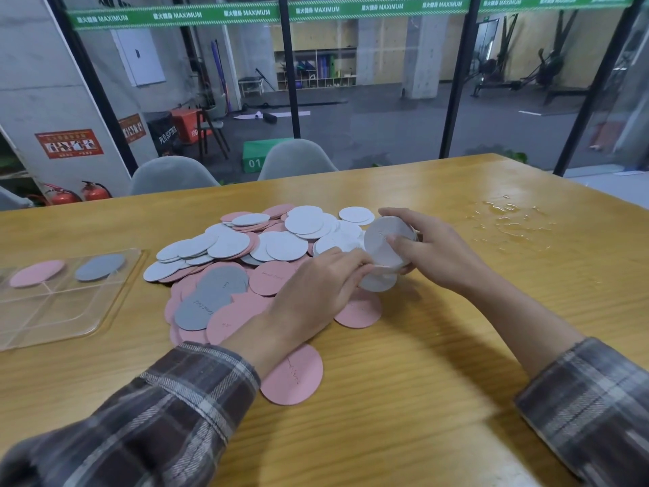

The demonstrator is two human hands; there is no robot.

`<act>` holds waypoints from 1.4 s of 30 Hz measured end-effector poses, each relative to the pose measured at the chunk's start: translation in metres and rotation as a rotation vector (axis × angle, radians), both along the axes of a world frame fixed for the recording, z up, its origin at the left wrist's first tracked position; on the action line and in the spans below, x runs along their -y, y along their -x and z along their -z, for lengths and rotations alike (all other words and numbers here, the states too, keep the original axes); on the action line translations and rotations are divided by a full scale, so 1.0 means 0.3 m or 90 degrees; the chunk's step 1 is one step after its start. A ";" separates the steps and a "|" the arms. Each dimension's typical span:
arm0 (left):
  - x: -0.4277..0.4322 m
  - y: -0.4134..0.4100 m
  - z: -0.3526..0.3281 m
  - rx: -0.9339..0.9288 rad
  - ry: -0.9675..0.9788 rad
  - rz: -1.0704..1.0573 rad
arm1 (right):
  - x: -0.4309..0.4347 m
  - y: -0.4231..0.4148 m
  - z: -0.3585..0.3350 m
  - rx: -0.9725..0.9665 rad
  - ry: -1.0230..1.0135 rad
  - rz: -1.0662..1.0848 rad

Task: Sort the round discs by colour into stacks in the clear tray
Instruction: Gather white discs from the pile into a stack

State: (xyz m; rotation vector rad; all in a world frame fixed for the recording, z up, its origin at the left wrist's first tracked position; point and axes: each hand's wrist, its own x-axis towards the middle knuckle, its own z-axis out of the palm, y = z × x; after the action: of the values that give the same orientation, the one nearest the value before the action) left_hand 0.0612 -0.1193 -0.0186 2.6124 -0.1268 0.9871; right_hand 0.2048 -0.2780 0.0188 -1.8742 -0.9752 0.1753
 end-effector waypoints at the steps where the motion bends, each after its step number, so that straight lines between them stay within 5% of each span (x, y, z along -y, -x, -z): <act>1: 0.000 0.002 -0.004 0.021 -0.002 -0.009 | -0.002 -0.001 0.000 -0.023 -0.008 -0.008; 14: 0.000 0.014 -0.048 0.015 0.392 -0.094 | -0.016 0.023 -0.006 -0.057 0.013 -0.069; 24: 0.000 0.014 -0.055 -0.035 0.607 -0.060 | -0.011 0.017 0.015 0.089 0.041 -0.069; 36: -0.077 0.016 -0.036 -0.008 0.263 -0.175 | -0.002 0.000 0.015 0.130 0.039 -0.001; 42: -0.060 0.001 -0.026 -0.160 0.071 -0.186 | 0.001 -0.008 0.013 0.130 0.020 0.023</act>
State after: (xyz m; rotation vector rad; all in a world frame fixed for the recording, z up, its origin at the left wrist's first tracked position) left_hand 0.0608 -0.1014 -0.0107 2.6704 0.3688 0.7189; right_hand 0.2072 -0.2784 0.0147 -1.9652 -1.0811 -0.0237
